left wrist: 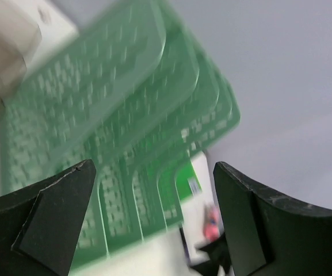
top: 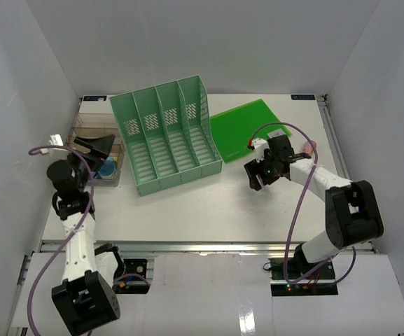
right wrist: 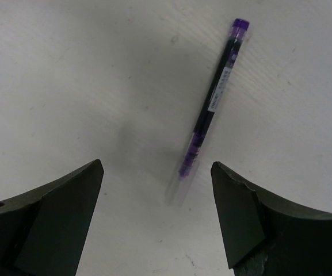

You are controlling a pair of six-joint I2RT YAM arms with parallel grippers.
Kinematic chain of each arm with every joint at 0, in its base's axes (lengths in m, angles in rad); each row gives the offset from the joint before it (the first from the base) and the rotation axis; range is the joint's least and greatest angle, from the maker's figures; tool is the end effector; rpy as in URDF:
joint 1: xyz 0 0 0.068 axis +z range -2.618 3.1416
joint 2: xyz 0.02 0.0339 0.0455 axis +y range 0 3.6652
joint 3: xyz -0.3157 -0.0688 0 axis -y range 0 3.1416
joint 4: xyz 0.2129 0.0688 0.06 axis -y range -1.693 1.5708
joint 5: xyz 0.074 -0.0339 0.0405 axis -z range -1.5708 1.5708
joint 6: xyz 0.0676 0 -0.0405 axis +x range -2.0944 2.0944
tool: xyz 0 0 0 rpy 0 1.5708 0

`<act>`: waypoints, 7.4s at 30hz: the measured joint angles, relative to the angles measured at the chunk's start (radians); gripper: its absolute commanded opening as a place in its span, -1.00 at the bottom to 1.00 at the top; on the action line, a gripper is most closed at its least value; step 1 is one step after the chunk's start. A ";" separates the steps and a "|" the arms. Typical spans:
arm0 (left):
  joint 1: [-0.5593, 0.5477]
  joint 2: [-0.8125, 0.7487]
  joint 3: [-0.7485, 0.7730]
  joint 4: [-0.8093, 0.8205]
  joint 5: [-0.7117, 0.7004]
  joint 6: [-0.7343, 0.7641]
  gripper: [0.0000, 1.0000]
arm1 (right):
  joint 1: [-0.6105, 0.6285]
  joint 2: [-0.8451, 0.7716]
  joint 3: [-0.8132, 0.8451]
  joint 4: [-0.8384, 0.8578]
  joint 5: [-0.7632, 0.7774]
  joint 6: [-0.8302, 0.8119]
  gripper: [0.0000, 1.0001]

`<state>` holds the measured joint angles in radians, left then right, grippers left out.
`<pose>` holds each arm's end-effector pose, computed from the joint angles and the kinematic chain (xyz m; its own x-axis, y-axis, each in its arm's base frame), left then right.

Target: Organize the desk

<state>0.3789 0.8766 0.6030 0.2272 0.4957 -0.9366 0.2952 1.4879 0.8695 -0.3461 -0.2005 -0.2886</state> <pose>0.1722 0.0339 0.3502 -0.1190 -0.8101 -0.5741 0.0341 0.5746 -0.8178 0.2659 0.0949 0.2383 -0.6417 -0.4866 -0.5928 -0.6012 0.7991 -0.0053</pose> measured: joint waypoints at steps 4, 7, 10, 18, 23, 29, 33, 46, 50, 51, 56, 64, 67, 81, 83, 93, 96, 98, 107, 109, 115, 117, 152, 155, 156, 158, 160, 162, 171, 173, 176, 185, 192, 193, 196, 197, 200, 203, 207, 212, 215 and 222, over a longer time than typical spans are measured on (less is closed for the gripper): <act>-0.124 -0.071 -0.202 0.072 0.068 -0.079 0.88 | 0.019 0.108 0.056 0.008 0.093 0.026 0.34; -0.281 -0.121 -0.247 0.076 0.105 -0.100 0.86 | 0.019 0.167 0.080 0.021 0.133 0.040 0.06; -0.446 -0.166 -0.242 0.103 0.092 -0.097 0.81 | 0.019 0.192 0.093 0.029 0.154 0.053 -0.33; -0.882 -0.041 -0.209 0.197 -0.060 -0.049 0.82 | 0.001 0.216 0.114 0.039 0.140 0.059 -0.84; -1.129 0.254 -0.179 0.306 -0.213 -0.029 0.83 | -0.039 0.215 0.112 0.039 0.072 0.057 -0.84; -1.263 0.543 -0.095 0.415 -0.400 -0.050 0.80 | -0.141 0.104 0.044 0.021 -0.145 0.029 -0.85; -1.286 0.661 -0.015 0.477 -0.520 -0.076 0.77 | -0.173 -0.023 0.023 -0.003 -0.315 0.009 -0.85; -1.334 0.947 0.267 0.581 -0.652 -0.099 0.20 | -0.164 -0.143 0.022 -0.134 -0.701 -0.046 -0.85; -1.347 0.955 0.282 0.584 -0.658 -0.100 -0.25 | -0.161 -0.168 0.022 -0.152 -0.747 -0.052 -0.80; -1.349 0.955 0.283 0.588 -0.658 -0.101 -0.41 | -0.160 -0.174 0.022 -0.153 -0.749 -0.052 -0.75; -1.357 0.934 0.279 0.612 -0.651 -0.106 -0.93 | -0.155 -0.184 0.022 -0.159 -0.757 -0.068 -0.01; -1.355 0.772 0.148 0.504 -0.661 -0.084 -1.00 | -0.156 -0.179 0.058 -0.305 -0.859 -0.272 0.80; -1.340 0.594 0.074 0.385 -0.684 -0.069 -1.00 | -0.161 -0.173 0.092 -0.412 -0.918 -0.419 0.80; -0.238 -0.158 0.159 -0.313 -0.396 -0.043 -1.00 | -0.253 -0.114 0.101 -0.570 -1.019 -0.662 0.80; -0.093 -0.090 0.173 -0.293 -0.260 -0.070 -1.00 | -0.257 -0.108 0.101 -0.582 -1.021 -0.674 0.80; 0.148 0.408 0.273 -0.138 0.012 -0.238 -1.00 | -0.276 -0.105 0.101 -0.598 -1.027 -0.688 0.80; 0.150 0.582 0.396 -0.150 0.005 -0.209 -1.00 | -0.276 -0.099 0.101 -0.601 -1.030 -0.687 0.80; 0.150 0.673 0.474 -0.173 -0.011 -0.178 -1.00 | -0.276 -0.092 0.103 -0.604 -1.032 -0.687 0.80; 0.135 0.927 0.641 -0.230 -0.103 -0.110 -1.00 | -0.276 -0.085 0.103 -0.618 -1.034 -0.687 0.81; 0.124 0.969 0.647 -0.236 -0.125 -0.108 -1.00 | -0.276 -0.085 0.103 -0.619 -1.034 -0.687 0.80; 0.072 1.077 0.698 -0.255 -0.182 -0.100 -0.99 | -0.276 -0.084 0.103 -0.622 -1.034 -0.687 0.80; 0.057 1.101 0.715 -0.257 -0.197 -0.100 -0.99 | -0.277 -0.082 0.103 -0.622 -1.034 -0.687 0.81; 0.060 0.435 0.421 -0.225 -0.117 0.135 0.91 | -0.328 -0.280 0.013 -0.082 -0.180 -0.036 0.80; 0.025 0.204 0.236 -0.143 -0.054 0.116 0.92 | -0.336 -0.245 0.023 -0.038 0.014 0.100 0.80; 0.006 0.156 0.196 -0.134 -0.035 0.110 0.92 | -0.341 -0.231 0.027 -0.034 0.058 0.139 0.80; -0.041 0.067 0.122 -0.113 0.001 0.097 0.93 | -0.353 -0.202 0.036 -0.026 0.141 0.212 0.80; -0.106 0.002 0.059 -0.097 0.021 0.080 0.93 | -0.367 -0.164 0.057 -0.025 0.205 0.269 0.80; -0.186 -0.055 0.002 -0.087 0.046 0.064 0.93 | -0.379 -0.104 0.099 -0.022 0.253 0.313 0.80; -0.464 -0.202 -0.173 -0.023 0.118 -0.008 0.93 | -0.401 0.222 0.348 -0.004 0.339 0.410 0.93; -0.511 -0.218 -0.192 -0.017 0.116 -0.017 0.93 | -0.401 0.293 0.393 -0.013 0.346 0.425 0.68; -0.581 -0.240 -0.212 -0.009 0.102 -0.029 0.93 | -0.401 0.377 0.441 -0.021 0.350 0.442 0.48; -0.904 -0.146 -0.282 0.117 -0.053 -0.063 0.93 | -0.414 0.432 0.450 -0.030 0.315 0.442 -0.75; -1.188 0.225 -0.254 0.297 -0.188 -0.059 0.93 | -0.463 0.420 0.423 -0.013 0.148 0.382 -0.85; -1.204 0.268 -0.239 0.319 -0.203 -0.059 0.93 | -0.473 0.409 0.404 -0.009 0.093 0.354 -0.85; -1.244 0.429 -0.157 0.414 -0.240 -0.059 0.93 | -0.495 0.358 0.336 -0.032 -0.106 0.224 -0.85; -1.253 0.493 -0.112 0.454 -0.251 -0.059 0.93 | -0.499 0.336 0.311 -0.055 -0.181 0.173 -0.85; -1.268 0.647 0.003 0.539 -0.275 -0.064 0.93 | -0.495 0.275 0.277 -0.171 -0.390 -0.009 -0.85; -1.277 0.797 0.115 0.632 -0.280 -0.078 0.96 | -0.487 0.210 0.256 -0.280 -0.553 -0.177 -0.85; -1.296 0.985 0.266 0.697 -0.284 -0.107 0.96 | -0.487 0.132 0.231 -0.425 -0.706 -0.364 -0.85; -1.332 1.125 0.398 0.709 -0.287 -0.120 0.96 | -0.484 0.101 0.227 -0.568 -0.824 -0.508 -0.85; -1.349 1.155 0.442 0.706 -0.300 -0.118 0.96 | -0.481 0.101 0.227 -0.646 -0.867 -0.580 -0.84; -1.364 1.162 0.481 0.723 -0.336 -0.110 0.74 | -0.470 0.105 0.227 -0.793 -0.934 -0.736 -0.85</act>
<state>-0.9848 2.0388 1.0837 0.9503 0.1599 -1.0463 -0.1745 1.5929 1.0963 -1.1387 -1.1347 -1.0243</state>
